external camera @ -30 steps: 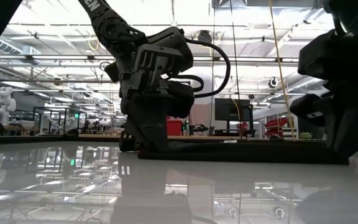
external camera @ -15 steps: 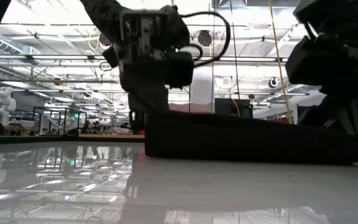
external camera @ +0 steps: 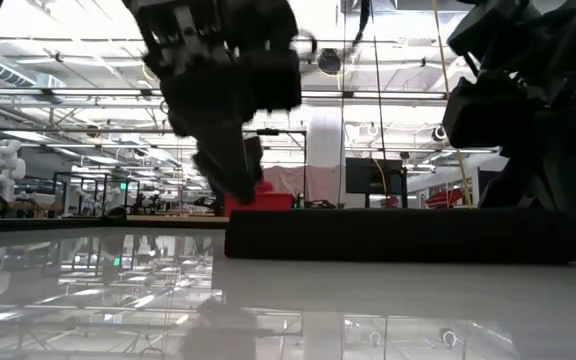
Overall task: Roll towel into tight, uniform cylinder
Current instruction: Roll the black towel
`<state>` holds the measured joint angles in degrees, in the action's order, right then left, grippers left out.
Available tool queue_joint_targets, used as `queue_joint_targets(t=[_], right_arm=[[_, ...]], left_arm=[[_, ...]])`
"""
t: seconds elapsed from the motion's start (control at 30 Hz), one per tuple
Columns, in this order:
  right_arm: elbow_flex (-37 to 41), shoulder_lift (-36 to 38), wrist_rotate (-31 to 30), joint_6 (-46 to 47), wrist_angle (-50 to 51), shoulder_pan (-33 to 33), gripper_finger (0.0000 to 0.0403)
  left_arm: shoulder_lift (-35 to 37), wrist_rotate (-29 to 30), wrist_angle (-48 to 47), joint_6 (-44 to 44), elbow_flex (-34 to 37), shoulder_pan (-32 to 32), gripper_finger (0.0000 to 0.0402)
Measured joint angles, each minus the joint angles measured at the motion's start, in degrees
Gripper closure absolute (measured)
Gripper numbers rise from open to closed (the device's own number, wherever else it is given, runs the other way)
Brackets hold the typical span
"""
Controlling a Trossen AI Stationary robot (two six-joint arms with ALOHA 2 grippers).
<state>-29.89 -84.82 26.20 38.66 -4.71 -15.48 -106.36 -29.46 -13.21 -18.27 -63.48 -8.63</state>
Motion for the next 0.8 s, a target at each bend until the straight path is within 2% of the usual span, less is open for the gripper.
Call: queue_joint_targets(t=[0.23,0.5,0.8], right_arm=[[-0.04,0.01,2.89,1.16,-0.17,2.39,0.0403],[-0.07,0.02,6.63,1.98,0.15,5.69,0.0403],[-0.09,0.04,10.0,3.04,0.44,9.26,0.0402]], left_arm=[[1.55,17.12,0.82,9.95,-1.87,-6.14,0.0257],[1.52,31.05,2.54,17.57,-2.34,-10.51,0.0257],[-2.22,30.75,4.23,18.65,-2.37,-10.53,0.0257]])
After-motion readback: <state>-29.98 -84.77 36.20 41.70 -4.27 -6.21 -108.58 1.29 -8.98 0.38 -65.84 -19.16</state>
